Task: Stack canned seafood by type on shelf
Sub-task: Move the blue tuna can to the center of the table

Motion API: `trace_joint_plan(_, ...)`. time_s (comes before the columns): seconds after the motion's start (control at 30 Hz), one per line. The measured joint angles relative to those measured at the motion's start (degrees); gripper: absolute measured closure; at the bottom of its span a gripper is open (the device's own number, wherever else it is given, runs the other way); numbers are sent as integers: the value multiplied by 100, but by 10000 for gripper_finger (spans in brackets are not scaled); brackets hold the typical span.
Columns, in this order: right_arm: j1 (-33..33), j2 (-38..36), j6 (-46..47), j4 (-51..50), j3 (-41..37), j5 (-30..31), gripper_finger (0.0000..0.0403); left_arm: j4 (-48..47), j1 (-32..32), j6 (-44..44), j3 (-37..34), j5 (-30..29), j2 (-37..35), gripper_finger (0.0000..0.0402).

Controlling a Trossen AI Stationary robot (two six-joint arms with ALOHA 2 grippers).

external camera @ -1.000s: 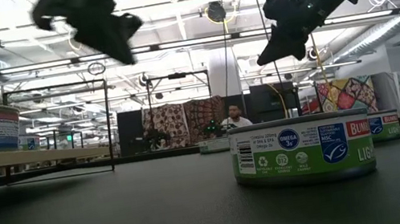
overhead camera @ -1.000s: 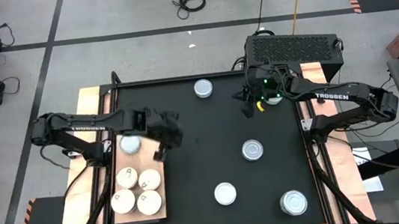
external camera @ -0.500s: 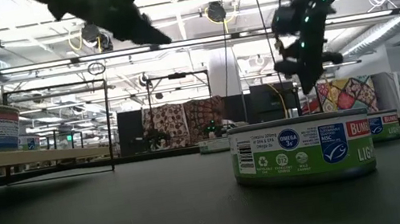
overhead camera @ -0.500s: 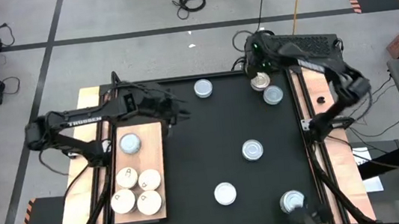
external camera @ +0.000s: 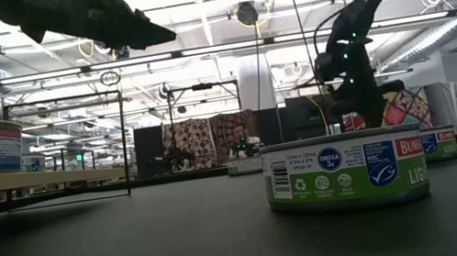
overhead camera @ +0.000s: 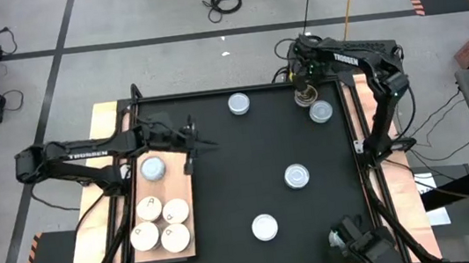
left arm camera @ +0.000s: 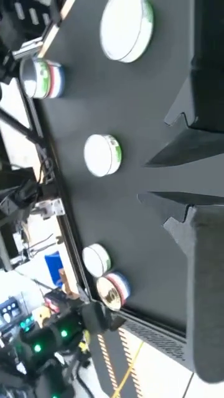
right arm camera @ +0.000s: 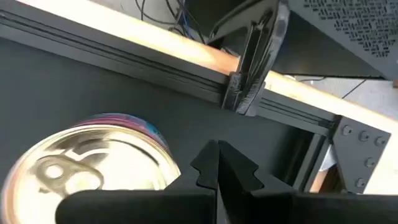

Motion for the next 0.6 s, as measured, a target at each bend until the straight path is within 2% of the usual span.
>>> trace_joint_plan(0.3, 288, 268, 44, -130, 1, -299, 403, -21, -26, 116, -4, 0, -5, 324)
trace_joint_plan(0.6, 1334, 263, 226, -318, 1, -299, 403, -159, -24, 118, -4, -2, -1, 324)
